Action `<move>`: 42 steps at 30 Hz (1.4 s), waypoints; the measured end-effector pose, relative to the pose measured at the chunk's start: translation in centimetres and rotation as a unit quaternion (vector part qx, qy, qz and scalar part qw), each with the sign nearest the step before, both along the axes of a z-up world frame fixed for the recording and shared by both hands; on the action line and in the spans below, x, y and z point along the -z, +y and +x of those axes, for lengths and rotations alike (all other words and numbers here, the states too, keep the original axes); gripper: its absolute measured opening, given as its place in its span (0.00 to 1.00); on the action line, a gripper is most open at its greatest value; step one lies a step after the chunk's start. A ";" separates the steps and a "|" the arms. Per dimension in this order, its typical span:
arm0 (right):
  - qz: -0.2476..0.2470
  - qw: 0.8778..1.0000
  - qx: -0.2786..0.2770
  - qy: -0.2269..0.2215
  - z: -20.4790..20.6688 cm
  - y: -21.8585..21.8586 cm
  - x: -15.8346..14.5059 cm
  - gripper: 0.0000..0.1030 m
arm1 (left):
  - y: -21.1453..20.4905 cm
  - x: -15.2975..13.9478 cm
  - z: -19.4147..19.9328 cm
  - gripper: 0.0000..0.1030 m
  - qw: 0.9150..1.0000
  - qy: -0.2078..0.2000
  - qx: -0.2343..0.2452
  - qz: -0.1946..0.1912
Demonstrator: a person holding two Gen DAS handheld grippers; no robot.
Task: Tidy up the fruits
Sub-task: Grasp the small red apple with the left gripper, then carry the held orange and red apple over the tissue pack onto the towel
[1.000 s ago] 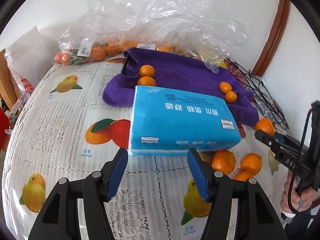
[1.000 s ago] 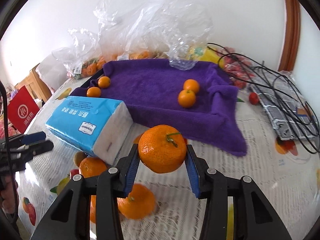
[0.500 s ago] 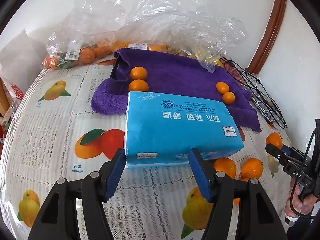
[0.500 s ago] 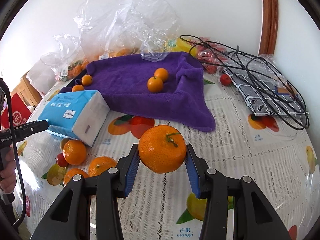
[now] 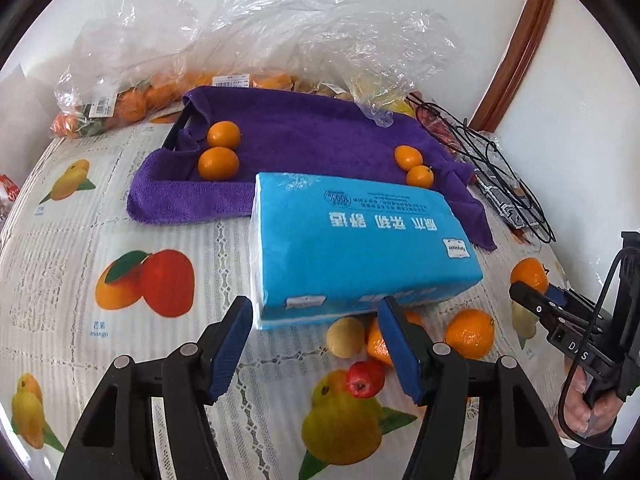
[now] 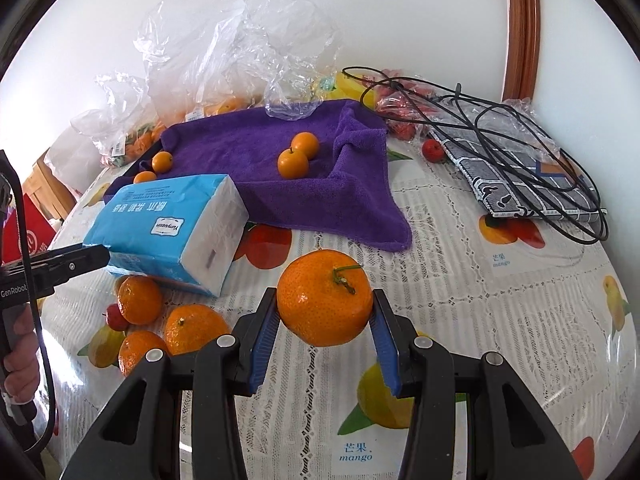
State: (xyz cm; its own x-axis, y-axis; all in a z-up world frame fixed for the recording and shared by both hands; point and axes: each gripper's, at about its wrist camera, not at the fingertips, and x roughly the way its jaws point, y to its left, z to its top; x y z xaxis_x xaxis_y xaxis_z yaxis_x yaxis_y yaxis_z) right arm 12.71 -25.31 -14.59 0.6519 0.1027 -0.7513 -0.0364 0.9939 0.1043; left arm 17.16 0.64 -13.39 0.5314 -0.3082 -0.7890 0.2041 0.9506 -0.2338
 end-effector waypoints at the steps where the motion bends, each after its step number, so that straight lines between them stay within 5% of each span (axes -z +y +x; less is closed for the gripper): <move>1: 0.001 1.000 0.000 -0.001 -0.2 0.0 0.0 0.43 | 0.2 0.1 -0.3 0.60 1.000 0.003 -0.001 0.001; 4: 0.004 1.000 -0.002 -0.004 -0.5 0.1 0.1 0.43 | 0.5 0.7 -1.3 0.52 1.000 0.013 0.001 0.004; 15: 0.012 1.000 -0.018 -0.003 -1.5 0.7 0.5 0.43 | -2.8 2.2 -3.3 0.50 0.999 0.022 0.035 0.016; 19: 0.007 1.000 -0.016 -0.001 -2.3 0.7 0.6 0.43 | -3.3 2.5 -3.1 0.41 0.999 0.019 0.028 0.021; 22: 0.004 1.000 -0.015 0.002 -2.7 0.7 0.7 0.43 | -3.5 2.6 -3.3 0.24 0.999 0.023 0.035 0.020; 42: 0.004 0.999 -0.029 -0.023 -1.6 3.4 -1.3 0.43 | 0.3 -0.3 -3.4 0.23 1.000 -0.011 -0.007 0.005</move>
State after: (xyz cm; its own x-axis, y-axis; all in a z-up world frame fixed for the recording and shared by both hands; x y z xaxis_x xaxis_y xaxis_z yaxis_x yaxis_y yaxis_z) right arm 11.14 -21.90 -13.33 0.6791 0.1464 -0.7193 -0.0987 0.9892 0.1082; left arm 13.73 0.99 -13.10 0.5523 -0.2923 -0.7807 0.1950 0.9558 -0.2198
